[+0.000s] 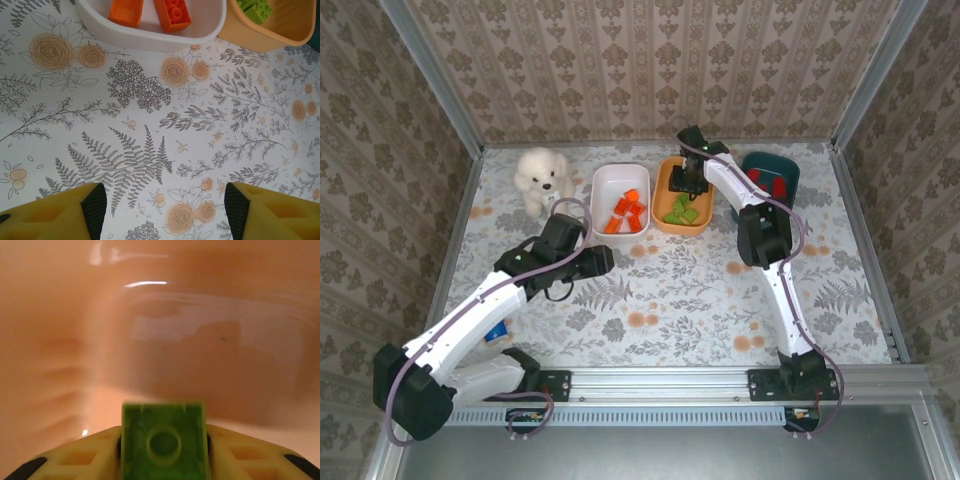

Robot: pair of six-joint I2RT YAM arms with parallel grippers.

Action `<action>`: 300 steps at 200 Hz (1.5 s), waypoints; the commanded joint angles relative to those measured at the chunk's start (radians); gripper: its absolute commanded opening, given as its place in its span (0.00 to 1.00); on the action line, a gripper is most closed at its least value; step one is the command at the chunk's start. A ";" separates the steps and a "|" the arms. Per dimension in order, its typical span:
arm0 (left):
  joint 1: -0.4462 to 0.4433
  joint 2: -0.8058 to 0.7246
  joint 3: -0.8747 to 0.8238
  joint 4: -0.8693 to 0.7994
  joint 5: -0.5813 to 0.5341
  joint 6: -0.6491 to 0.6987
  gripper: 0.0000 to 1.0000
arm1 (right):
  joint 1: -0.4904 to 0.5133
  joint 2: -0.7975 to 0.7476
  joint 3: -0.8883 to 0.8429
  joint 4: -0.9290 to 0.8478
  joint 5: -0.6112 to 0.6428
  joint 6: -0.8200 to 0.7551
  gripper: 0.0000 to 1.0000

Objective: Sort the legos into containers by color

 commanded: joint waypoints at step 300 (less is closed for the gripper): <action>0.452 -0.155 -0.426 0.570 -0.561 0.665 1.00 | -0.096 -1.680 -2.028 0.957 0.721 -0.188 1.00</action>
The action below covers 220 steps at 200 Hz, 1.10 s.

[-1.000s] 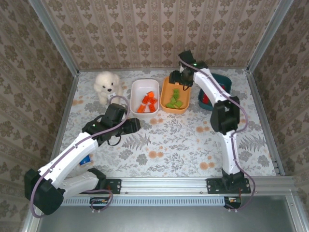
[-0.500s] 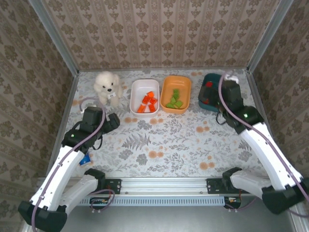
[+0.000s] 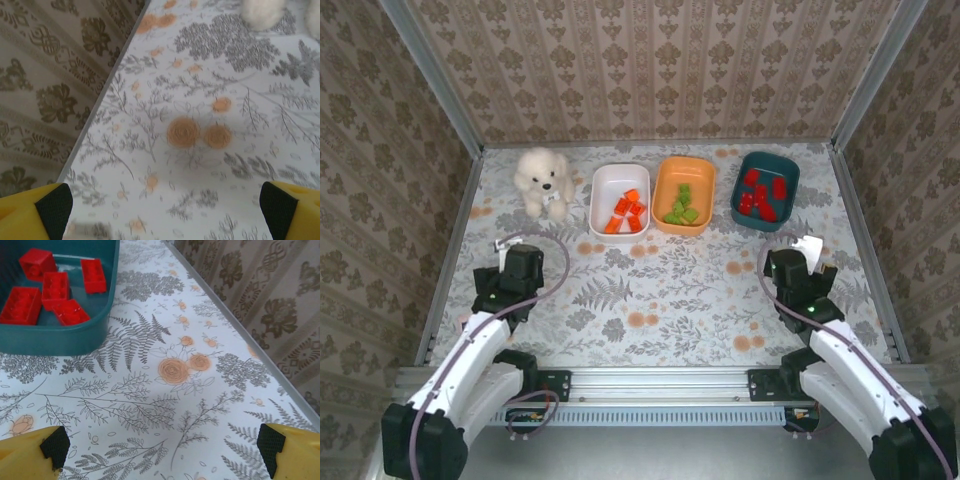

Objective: Sort the legos into containers by color

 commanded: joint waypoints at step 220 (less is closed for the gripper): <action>0.247 0.705 -0.090 1.225 0.525 0.181 1.00 | -0.211 0.752 0.022 1.073 -0.466 -0.222 1.00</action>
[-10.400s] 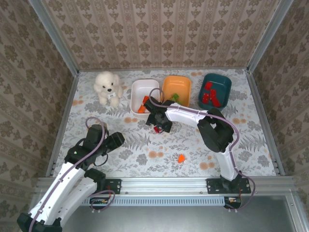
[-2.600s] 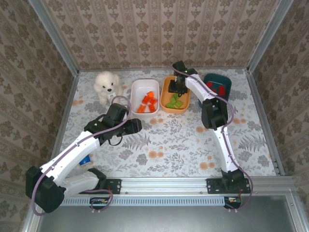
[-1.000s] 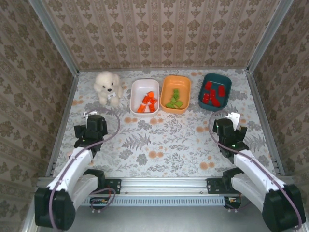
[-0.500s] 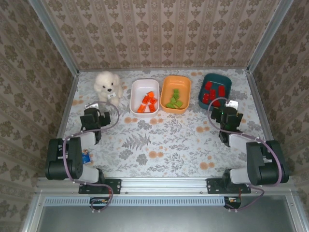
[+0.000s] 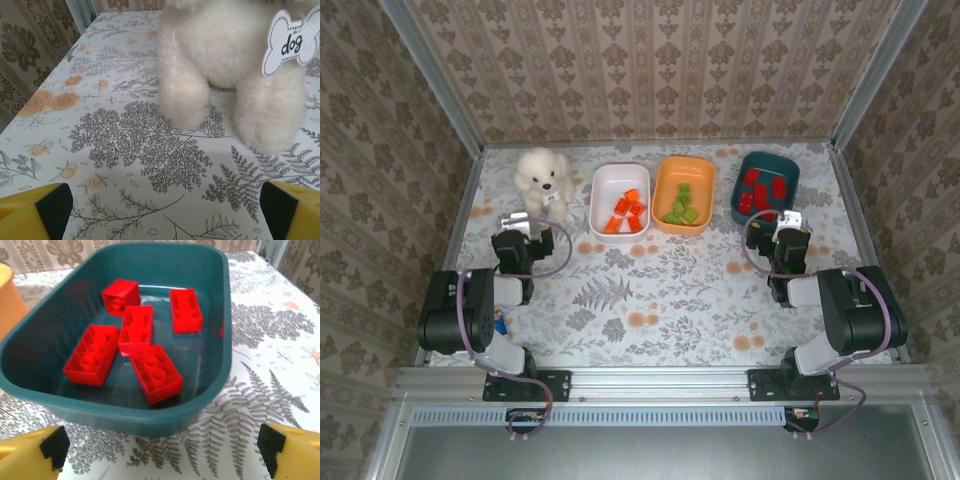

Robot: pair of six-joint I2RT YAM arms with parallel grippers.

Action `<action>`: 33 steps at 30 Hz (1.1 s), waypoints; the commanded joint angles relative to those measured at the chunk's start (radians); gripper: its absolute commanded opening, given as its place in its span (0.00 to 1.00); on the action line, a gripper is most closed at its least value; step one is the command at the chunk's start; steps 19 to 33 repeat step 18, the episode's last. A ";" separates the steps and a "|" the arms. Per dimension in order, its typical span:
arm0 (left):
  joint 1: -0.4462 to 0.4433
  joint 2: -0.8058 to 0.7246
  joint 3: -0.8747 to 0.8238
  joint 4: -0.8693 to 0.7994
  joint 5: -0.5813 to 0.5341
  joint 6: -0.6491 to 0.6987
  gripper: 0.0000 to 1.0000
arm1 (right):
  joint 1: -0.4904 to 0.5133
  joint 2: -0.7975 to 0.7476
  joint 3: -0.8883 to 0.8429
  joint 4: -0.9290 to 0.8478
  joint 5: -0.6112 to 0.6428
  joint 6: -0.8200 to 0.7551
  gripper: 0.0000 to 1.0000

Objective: Sort the legos into containers by color

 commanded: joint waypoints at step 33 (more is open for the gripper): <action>-0.021 -0.005 0.024 0.018 -0.007 0.038 1.00 | 0.016 0.001 0.045 -0.001 -0.041 -0.050 1.00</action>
